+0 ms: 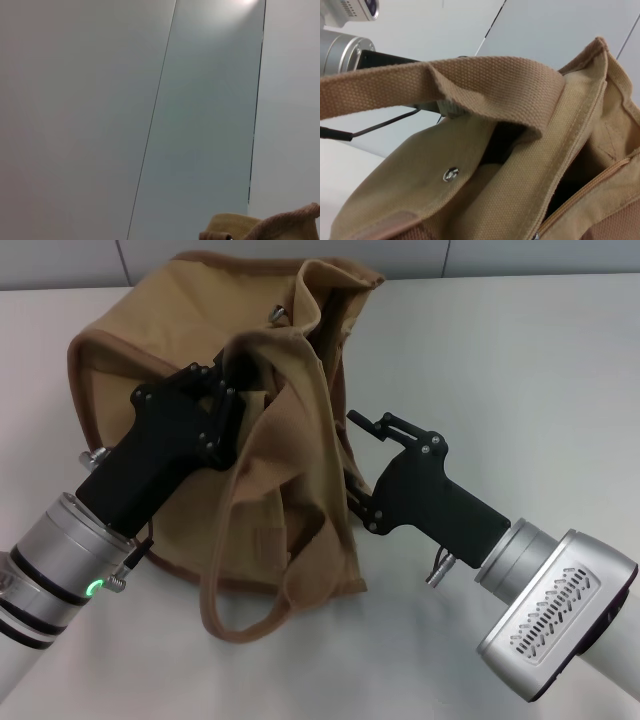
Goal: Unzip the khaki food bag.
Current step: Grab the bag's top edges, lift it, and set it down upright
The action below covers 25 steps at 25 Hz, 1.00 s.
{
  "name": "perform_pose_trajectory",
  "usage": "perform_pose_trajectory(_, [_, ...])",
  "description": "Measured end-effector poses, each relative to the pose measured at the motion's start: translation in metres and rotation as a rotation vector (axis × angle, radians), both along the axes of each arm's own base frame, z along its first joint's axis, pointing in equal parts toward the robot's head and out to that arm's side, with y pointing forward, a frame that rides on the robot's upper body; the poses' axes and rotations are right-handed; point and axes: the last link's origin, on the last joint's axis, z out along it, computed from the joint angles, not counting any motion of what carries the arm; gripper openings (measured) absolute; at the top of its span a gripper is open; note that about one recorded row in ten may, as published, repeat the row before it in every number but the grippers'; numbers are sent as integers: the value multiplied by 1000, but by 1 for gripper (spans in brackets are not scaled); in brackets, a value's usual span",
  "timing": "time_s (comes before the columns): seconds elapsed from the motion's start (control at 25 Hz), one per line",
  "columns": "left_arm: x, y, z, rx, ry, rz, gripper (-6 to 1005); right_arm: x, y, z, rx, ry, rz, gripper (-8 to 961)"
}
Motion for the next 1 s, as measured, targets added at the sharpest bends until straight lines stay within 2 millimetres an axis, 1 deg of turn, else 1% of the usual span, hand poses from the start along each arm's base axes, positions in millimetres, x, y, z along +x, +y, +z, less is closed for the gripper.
perform_pose_trajectory(0.2, [0, 0, 0, 0, 0, 0, 112, 0, 0, 0, -3, -3, 5, 486])
perform_pose_trajectory(0.32, [0, 0, 0, -2, -1, -1, 113, -1, -1, -1, -10, -9, 15, 386])
perform_pose_trajectory(0.76, [1, -1, -1, -6, -5, -6, 116, -1, -2, -3, -21, -21, 27, 162])
perform_pose_trajectory(0.96, [1, -2, 0, 1, -11, -3, 117, 0, -2, -3, -22, -25, 24, 2])
perform_pose_trajectory(1.0, [0, -3, 3, 18, -26, 1, 118, 1, -3, -4, -25, -29, 21, 2])
